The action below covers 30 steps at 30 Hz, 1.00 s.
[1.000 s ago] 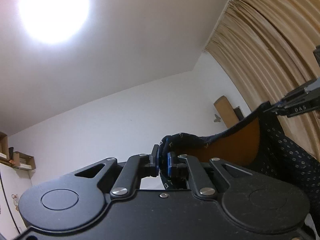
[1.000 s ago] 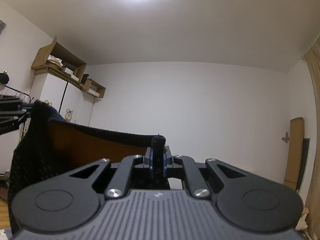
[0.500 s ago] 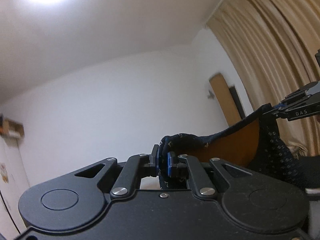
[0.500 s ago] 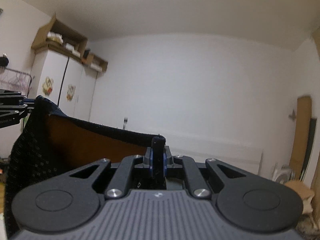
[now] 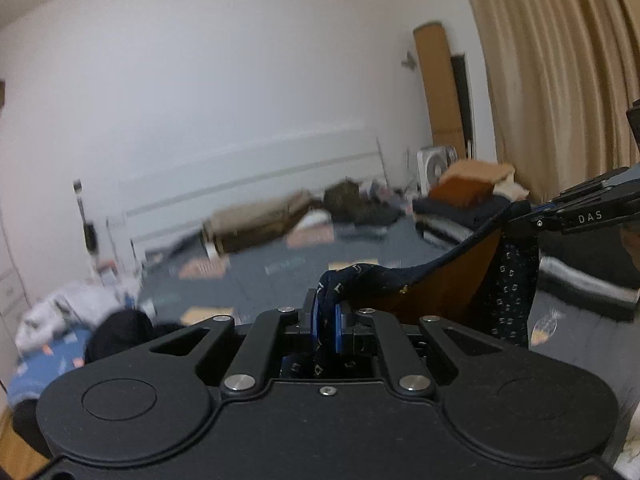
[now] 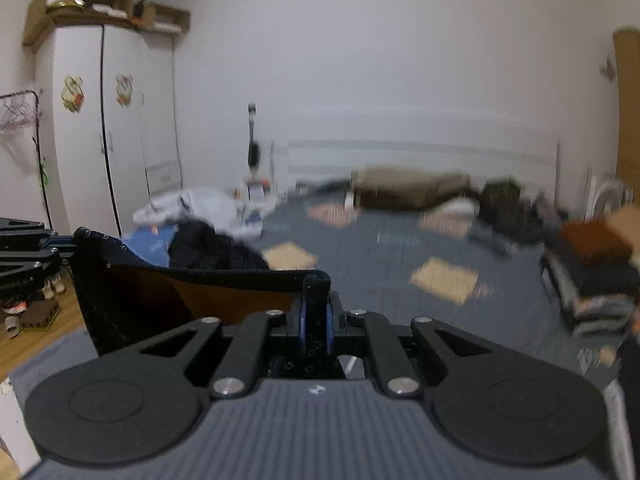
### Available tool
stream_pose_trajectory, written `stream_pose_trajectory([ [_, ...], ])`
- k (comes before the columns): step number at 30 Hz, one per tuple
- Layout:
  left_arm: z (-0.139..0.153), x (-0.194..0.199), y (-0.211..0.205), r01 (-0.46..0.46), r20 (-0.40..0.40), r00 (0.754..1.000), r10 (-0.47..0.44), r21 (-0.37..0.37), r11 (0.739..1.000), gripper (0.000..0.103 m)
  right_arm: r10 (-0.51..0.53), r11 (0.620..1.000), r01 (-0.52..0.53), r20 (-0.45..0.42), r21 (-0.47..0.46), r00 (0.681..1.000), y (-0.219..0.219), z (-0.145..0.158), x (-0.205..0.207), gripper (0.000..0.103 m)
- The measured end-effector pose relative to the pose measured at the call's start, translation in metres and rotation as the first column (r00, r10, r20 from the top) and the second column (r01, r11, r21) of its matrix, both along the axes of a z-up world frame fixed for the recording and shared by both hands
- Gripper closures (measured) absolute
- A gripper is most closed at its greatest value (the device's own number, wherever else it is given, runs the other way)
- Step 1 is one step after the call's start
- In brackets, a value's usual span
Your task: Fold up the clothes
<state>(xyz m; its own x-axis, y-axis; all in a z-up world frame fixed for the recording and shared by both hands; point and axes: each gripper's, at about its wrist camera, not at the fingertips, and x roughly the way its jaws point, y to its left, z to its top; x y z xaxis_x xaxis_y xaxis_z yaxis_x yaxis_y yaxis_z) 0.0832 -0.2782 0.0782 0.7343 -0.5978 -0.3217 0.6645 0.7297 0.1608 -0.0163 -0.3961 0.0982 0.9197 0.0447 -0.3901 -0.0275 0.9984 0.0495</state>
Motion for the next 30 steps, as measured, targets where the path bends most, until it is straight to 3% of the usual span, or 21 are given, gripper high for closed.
stream_pose_trajectory([
  [9,-0.065,0.054,0.084,-0.03,-0.124,0.992,0.034,0.034,0.999,0.095,-0.026,0.999,0.029,-0.119,0.026,0.993,-0.023,-0.08,0.054,0.094],
  [21,-0.128,0.166,0.05,-0.085,-0.207,0.973,0.099,0.074,0.994,0.095,-0.076,0.994,0.089,-0.192,0.058,0.978,-0.048,-0.151,0.171,0.093],
  [26,-0.139,0.175,0.062,-0.108,-0.23,0.966,0.119,0.063,0.992,0.095,-0.079,0.992,0.097,-0.215,0.076,0.973,-0.052,-0.181,0.214,0.091],
  [29,-0.145,0.179,0.07,-0.121,-0.243,0.961,0.131,0.056,0.991,0.091,-0.072,0.99,0.097,-0.23,0.103,0.971,-0.054,-0.2,0.231,0.083],
  [30,-0.147,0.181,0.073,-0.125,-0.248,0.959,0.135,0.054,0.991,0.088,-0.071,0.989,0.1,-0.236,0.111,0.969,-0.054,-0.205,0.234,0.074],
])
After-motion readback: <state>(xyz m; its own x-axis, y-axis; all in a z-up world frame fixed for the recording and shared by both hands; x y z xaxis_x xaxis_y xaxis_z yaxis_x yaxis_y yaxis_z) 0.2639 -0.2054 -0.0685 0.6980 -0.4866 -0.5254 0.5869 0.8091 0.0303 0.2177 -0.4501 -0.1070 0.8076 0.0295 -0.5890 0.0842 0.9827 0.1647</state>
